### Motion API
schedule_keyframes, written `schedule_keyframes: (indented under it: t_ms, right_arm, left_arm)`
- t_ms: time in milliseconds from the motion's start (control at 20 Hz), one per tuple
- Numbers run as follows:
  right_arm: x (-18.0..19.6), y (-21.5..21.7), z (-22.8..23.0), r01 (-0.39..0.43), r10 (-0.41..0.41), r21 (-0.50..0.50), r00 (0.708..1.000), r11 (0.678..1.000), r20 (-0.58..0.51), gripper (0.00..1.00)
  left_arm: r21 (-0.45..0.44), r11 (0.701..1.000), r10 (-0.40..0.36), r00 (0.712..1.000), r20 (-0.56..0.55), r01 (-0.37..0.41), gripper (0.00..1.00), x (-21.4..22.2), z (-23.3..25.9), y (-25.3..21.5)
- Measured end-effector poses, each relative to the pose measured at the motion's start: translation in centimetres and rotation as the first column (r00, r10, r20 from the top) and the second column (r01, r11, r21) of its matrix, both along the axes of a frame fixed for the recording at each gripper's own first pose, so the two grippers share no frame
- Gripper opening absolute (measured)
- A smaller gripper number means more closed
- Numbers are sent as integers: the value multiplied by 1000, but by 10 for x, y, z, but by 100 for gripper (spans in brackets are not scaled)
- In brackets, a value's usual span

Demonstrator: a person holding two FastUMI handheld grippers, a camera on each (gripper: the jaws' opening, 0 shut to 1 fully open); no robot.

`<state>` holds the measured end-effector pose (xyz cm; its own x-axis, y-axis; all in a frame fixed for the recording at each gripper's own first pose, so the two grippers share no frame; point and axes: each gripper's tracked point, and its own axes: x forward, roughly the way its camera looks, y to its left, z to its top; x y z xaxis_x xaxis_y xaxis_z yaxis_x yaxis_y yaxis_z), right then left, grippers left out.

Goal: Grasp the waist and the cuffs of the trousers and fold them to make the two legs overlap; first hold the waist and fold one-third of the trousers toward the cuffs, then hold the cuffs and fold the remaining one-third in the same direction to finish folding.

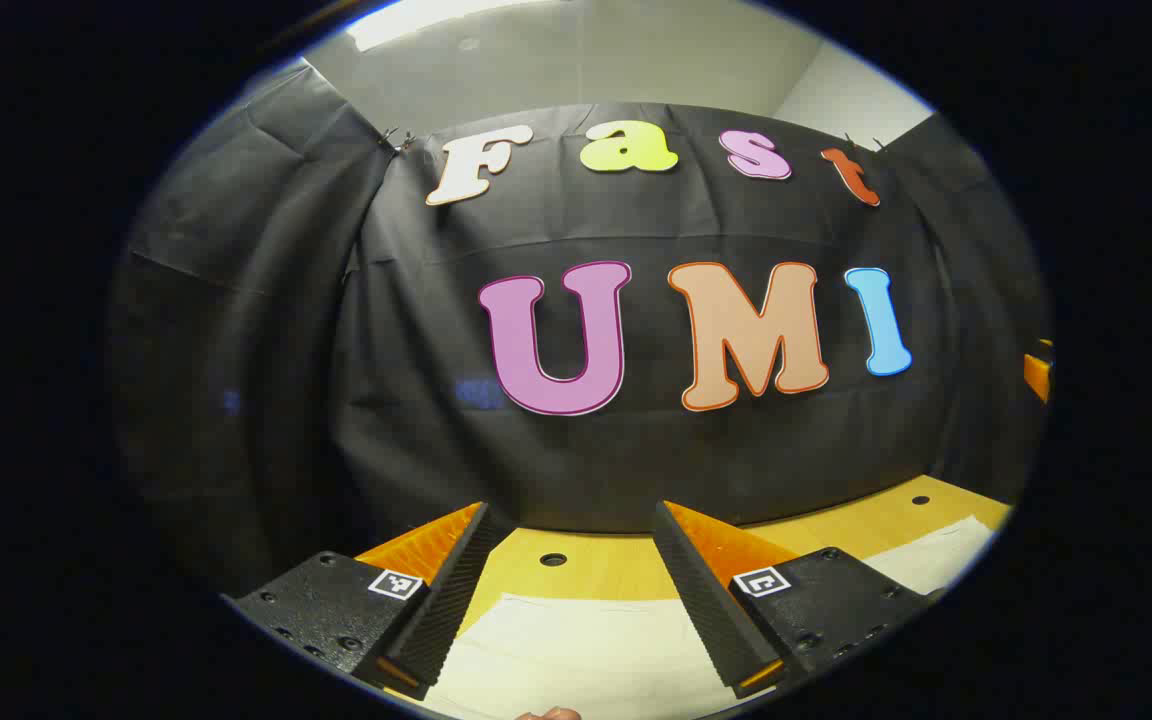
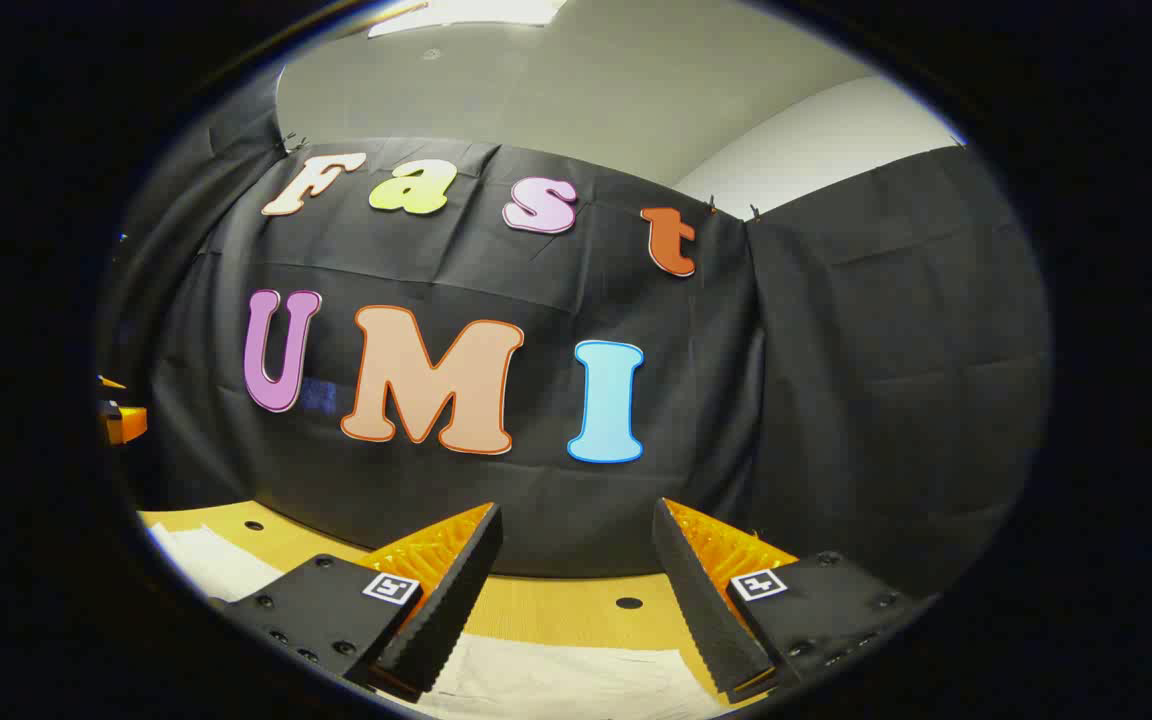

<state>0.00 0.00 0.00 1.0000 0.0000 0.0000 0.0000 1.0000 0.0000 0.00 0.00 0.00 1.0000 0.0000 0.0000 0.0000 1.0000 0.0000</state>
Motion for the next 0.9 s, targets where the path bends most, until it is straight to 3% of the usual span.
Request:
schedule_keyframes:
  t_ms: [900]
  right_arm:
    - [7, -16, -3, -8, 8, -12, 1000, 1000, -5, 97]
  left_arm:
    - [-5, 1000, 14, 1000, 6, -14, 95, 1, 5, 0]
